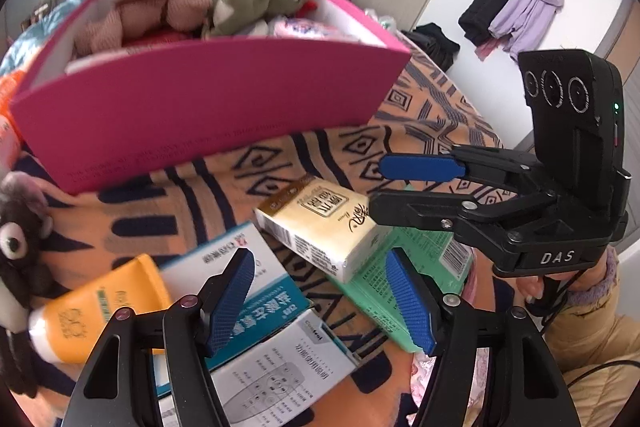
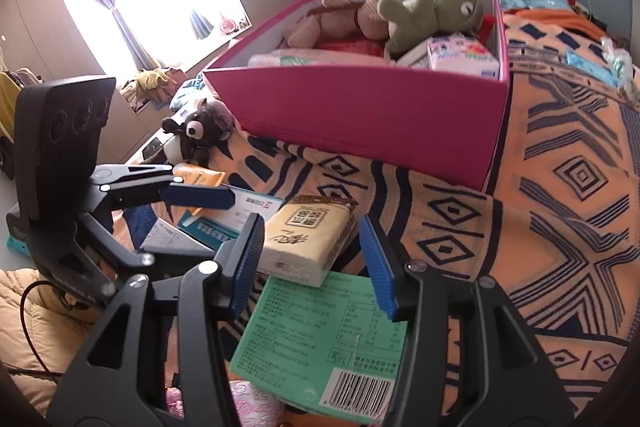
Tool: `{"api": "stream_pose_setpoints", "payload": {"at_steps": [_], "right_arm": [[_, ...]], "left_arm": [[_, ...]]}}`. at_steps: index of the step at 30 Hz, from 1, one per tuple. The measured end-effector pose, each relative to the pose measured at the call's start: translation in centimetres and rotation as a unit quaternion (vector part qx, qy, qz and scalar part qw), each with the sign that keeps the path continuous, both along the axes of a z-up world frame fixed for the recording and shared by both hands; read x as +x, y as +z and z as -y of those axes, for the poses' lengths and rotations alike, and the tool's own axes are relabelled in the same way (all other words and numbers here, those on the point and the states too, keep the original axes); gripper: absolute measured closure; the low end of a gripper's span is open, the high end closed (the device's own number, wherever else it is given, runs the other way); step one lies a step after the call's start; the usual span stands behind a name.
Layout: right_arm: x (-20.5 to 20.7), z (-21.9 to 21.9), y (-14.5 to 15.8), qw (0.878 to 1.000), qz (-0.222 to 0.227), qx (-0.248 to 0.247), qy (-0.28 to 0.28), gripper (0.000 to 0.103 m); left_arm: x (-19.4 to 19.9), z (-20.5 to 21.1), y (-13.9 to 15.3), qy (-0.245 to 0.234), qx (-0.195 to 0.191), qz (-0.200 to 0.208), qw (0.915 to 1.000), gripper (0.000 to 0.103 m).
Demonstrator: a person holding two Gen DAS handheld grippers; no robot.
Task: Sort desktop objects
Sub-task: 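Move the left gripper down to the beige tissue pack on the floor, then close the left gripper on the beige tissue pack and lift it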
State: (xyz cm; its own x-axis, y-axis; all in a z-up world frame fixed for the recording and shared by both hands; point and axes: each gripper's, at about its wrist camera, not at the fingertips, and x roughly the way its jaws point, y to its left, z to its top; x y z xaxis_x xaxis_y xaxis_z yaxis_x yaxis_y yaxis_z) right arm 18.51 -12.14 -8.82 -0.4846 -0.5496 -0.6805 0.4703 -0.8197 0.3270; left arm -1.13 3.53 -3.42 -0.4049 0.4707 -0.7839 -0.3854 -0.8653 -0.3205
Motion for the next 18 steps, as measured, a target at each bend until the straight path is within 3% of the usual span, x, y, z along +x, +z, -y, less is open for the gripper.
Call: {"api": "stream_pose_setpoints", "payload": {"at_steps": [8,11,18], "right_arm": [[-1.7,-0.7,-1.6,0.999,0.032,-0.020,0.002,0.050],[-2.1,-0.7,-1.9,0.999,0.038,-0.024,0.007,0.052],[-2.6,-0.7,-2.3,0.998,0.049,-0.034,0.020,0.057]], "left_arm": [[-0.8,-1.2,-1.0,-0.015,0.015,0.029,0.9994,0.040],[-1.3,-1.2,-1.2,-0.015,0.020,0.036,0.9990,0.047],[-2.1,-0.3,-1.7,-0.012,0.061,0.063,0.9961,0.049]]}}
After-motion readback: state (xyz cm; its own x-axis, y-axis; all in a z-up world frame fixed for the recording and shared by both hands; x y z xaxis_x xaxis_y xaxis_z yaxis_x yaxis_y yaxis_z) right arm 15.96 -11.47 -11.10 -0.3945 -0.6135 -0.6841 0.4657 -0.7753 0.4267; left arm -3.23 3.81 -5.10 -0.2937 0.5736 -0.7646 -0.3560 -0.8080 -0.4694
